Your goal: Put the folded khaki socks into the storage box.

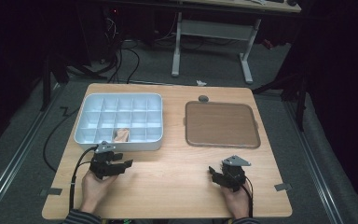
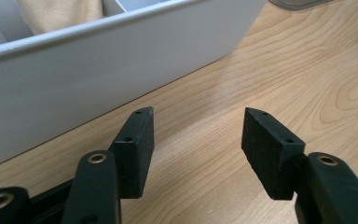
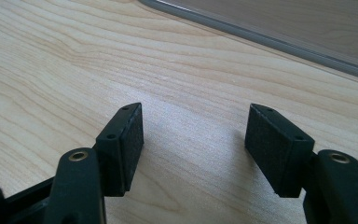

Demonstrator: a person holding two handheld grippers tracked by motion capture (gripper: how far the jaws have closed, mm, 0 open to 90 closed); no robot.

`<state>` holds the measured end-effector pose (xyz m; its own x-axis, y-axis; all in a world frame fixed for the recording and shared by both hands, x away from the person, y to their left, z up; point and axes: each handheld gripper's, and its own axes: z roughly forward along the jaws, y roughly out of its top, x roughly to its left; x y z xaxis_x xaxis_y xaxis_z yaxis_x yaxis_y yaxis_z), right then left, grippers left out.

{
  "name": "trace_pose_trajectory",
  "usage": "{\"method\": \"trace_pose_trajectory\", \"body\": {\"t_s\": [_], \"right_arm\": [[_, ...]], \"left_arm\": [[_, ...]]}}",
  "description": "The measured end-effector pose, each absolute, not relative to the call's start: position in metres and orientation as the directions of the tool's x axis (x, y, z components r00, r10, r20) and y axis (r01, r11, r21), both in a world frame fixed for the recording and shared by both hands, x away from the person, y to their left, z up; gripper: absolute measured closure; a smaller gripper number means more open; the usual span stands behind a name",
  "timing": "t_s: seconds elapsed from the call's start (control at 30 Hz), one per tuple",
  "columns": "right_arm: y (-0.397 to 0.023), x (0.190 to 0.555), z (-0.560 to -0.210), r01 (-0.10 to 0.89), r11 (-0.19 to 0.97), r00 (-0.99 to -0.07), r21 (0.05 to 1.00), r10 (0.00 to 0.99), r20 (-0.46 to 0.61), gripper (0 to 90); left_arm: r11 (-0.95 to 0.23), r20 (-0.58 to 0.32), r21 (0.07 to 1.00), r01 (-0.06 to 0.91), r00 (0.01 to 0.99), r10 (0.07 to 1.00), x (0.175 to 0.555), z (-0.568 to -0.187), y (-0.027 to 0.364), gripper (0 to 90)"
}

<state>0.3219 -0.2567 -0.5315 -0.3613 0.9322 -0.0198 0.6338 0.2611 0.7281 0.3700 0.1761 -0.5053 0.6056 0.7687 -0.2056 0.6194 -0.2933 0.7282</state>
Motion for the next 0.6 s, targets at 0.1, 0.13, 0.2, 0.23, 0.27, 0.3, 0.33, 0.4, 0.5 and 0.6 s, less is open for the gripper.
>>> {"method": "trace_pose_trajectory", "body": {"t_s": [0.1,0.13,0.2,0.23,0.27,0.3,0.33,0.4,0.5,0.6], "right_arm": [[-0.257,0.322,-0.531,0.634,0.261,-0.361,0.728,0.932,-0.02,37.1],[-0.257,0.322,-0.531,0.634,0.261,-0.361,0.728,0.932,-0.02,37.1],[-0.257,0.322,-0.531,0.634,0.261,-0.361,0.728,0.932,-0.02,37.1],[-0.257,0.322,-0.531,0.634,0.261,-0.361,0.728,0.932,-0.02,37.1],[-0.257,0.322,-0.531,0.634,0.261,-0.361,0.728,0.932,-0.02,37.1],[-0.257,0.322,-0.531,0.634,0.261,-0.361,0.728,0.932,-0.02,37.1],[-0.257,0.322,-0.531,0.634,0.261,-0.361,0.728,0.932,-0.019,37.1],[-0.257,0.322,-0.531,0.634,0.261,-0.361,0.728,0.932,-0.02,37.1],[-0.257,0.322,-0.532,0.634,0.261,-0.361,0.728,0.932,-0.02,37.1],[-0.257,0.322,-0.532,0.634,0.261,-0.361,0.728,0.932,-0.02,37.1]], "left_arm": [[-0.291,-0.204,0.73,0.619,0.603,0.771,0.37,-0.51,0.174,44.9],[-0.293,-0.201,0.729,0.619,0.603,0.772,0.37,-0.511,0.174,44.9],[-0.294,-0.199,0.728,0.619,0.602,0.773,0.37,-0.514,0.172,44.9],[-0.294,-0.2,0.727,0.62,0.602,0.773,0.371,-0.515,0.172,44.9],[-0.295,-0.196,0.728,0.618,0.601,0.775,0.371,-0.516,0.171,44.9],[-0.295,-0.192,0.729,0.617,0.599,0.777,0.371,-0.518,0.171,44.9],[-0.3,-0.19,0.725,0.62,0.599,0.778,0.371,-0.519,0.17,44.9],[-0.312,-0.176,0.721,0.618,0.599,0.781,0.372,-0.521,0.168,44.9],[-0.328,-0.159,0.72,0.612,0.605,0.78,0.372,-0.523,0.165,44.9],[-0.339,-0.147,0.715,0.611,0.606,0.782,0.372,-0.527,0.164,44.8]]}}
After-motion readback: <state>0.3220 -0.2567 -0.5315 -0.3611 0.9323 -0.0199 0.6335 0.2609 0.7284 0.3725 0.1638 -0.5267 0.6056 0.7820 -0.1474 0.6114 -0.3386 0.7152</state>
